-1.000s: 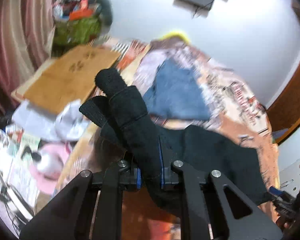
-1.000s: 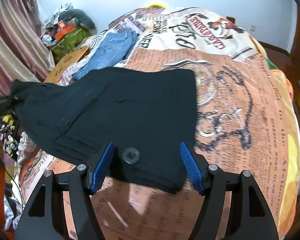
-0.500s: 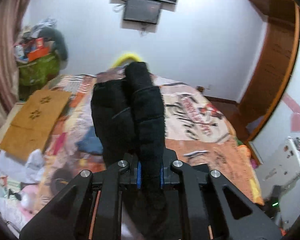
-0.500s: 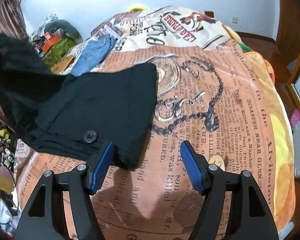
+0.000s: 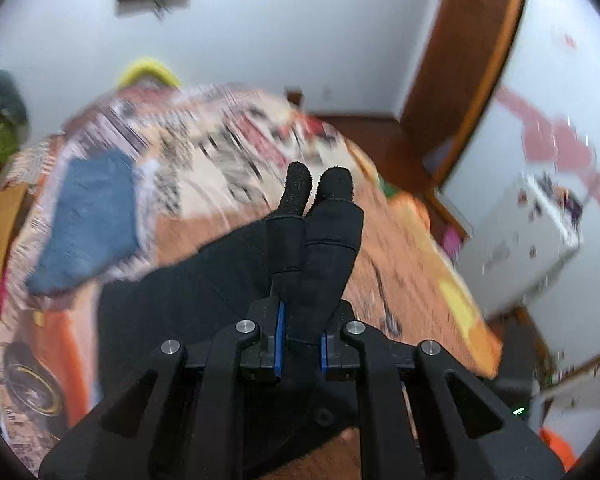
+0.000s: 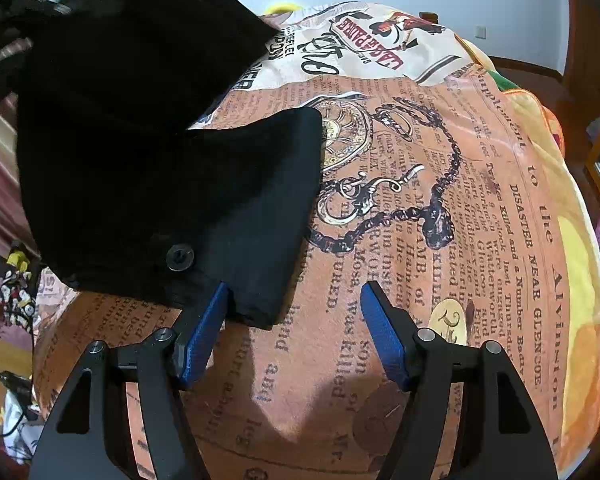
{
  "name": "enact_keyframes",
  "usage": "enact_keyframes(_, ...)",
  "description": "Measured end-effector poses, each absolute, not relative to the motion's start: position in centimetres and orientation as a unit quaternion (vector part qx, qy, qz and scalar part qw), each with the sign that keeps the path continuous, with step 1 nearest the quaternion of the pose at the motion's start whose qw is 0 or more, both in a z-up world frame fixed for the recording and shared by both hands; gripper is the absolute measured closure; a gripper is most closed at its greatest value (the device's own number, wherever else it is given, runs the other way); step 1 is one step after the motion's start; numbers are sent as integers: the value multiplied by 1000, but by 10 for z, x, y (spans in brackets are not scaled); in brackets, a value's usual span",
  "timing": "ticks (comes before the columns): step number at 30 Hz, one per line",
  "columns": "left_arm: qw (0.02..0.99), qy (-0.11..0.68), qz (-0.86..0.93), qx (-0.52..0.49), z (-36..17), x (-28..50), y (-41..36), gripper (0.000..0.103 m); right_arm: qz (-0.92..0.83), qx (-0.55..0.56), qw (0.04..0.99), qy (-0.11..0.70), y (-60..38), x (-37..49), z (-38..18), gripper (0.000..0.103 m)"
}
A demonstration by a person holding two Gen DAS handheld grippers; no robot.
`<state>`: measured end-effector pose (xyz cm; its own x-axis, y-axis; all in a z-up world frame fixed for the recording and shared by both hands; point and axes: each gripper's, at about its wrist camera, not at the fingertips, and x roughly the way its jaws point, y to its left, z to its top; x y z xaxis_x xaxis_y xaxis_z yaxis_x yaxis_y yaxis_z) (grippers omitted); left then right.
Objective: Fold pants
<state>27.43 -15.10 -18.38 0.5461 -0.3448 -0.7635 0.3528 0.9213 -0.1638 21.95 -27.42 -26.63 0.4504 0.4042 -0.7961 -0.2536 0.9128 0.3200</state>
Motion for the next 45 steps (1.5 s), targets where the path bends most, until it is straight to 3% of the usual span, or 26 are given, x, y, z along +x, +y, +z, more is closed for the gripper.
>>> enact_keyframes(9, 819, 528, -222, 49, -259, 259, -172, 89, 188, 80, 848, 489, -280, 212, -266, 38)
enact_keyframes(11, 817, 528, -224, 54, -258, 257, -171, 79, 186, 80, 848, 490, -280, 211, -266, 38)
enact_keyframes(16, 835, 499, -222, 65, -236, 246, -166, 29, 183, 77, 848, 492, -278, 208, -264, 38)
enact_keyframes(25, 888, 444, -96, 68, -198, 301, -95, 8, 185, 81, 846, 493, -276, 206, -261, 38)
enact_keyframes(30, 885, 459, -16, 78, -212, 360, -44, 7, 189, 77, 844, 496, -271, 209, -262, 38)
enact_keyframes(36, 843, 528, 29, 100, -275, 416, -5, 7, 187, 75, 843, 499, -269, 212, -264, 38)
enact_keyframes(40, 819, 566, 22, 92, -311, 429, 6, 2, 184, 68, 842, 502, -269, 216, -266, 38)
enact_keyframes(45, 818, 572, 10, 62, -318, 417, 17, 2, 182, 61, 842, 504, -270, 222, -267, 38)
